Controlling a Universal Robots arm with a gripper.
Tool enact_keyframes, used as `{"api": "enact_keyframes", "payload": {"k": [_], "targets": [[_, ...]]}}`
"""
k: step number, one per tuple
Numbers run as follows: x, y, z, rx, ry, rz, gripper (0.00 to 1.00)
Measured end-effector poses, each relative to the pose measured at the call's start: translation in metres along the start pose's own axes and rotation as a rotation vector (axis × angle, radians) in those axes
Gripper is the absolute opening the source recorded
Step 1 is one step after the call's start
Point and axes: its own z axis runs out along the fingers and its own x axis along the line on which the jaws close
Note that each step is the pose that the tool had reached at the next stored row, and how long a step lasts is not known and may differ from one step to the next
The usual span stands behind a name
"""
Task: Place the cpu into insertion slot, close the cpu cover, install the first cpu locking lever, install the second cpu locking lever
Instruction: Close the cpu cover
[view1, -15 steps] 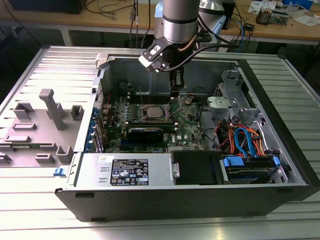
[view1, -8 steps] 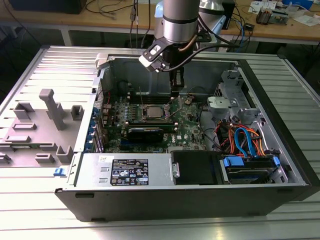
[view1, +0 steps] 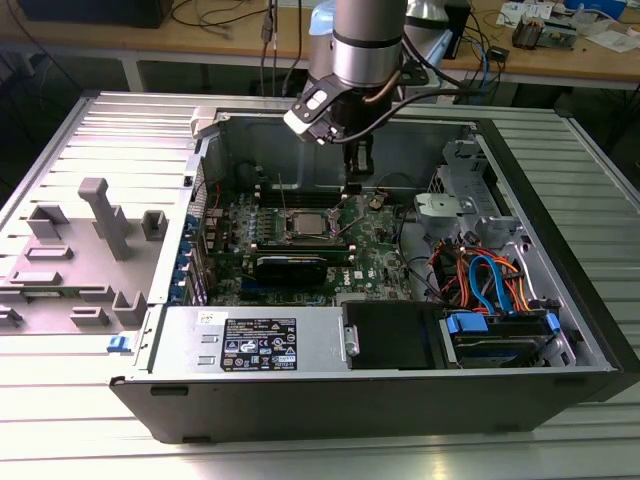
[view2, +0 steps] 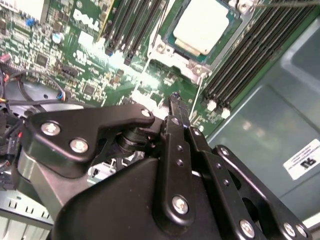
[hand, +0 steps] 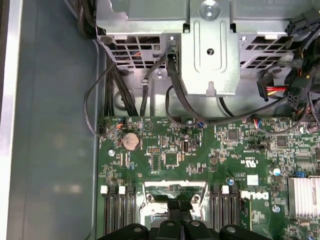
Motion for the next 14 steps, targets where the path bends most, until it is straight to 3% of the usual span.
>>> {"api": "enact_keyframes", "payload": {"k": [1,4,6,10,11,14], "targets": [[-0.0001,0.0068,0.0011,0.0031,0.0001,0.000,0.11],[0.0005,0.0290,0.0067,0.0247,-0.0018,-0.001,0.11],[0.0016,0.0369,0.0104,0.0347,-0.0019,-0.002,0.11],[0.0019,0.0438,0.0171,0.0425,-0.0011,-0.028,0.11],[0.0019,0.0450,0.0209,0.0479,-0.0008,-0.032,0.11],[0.0020,0.0446,0.0268,0.0523,-0.0007,-0.034,0.11]]}}
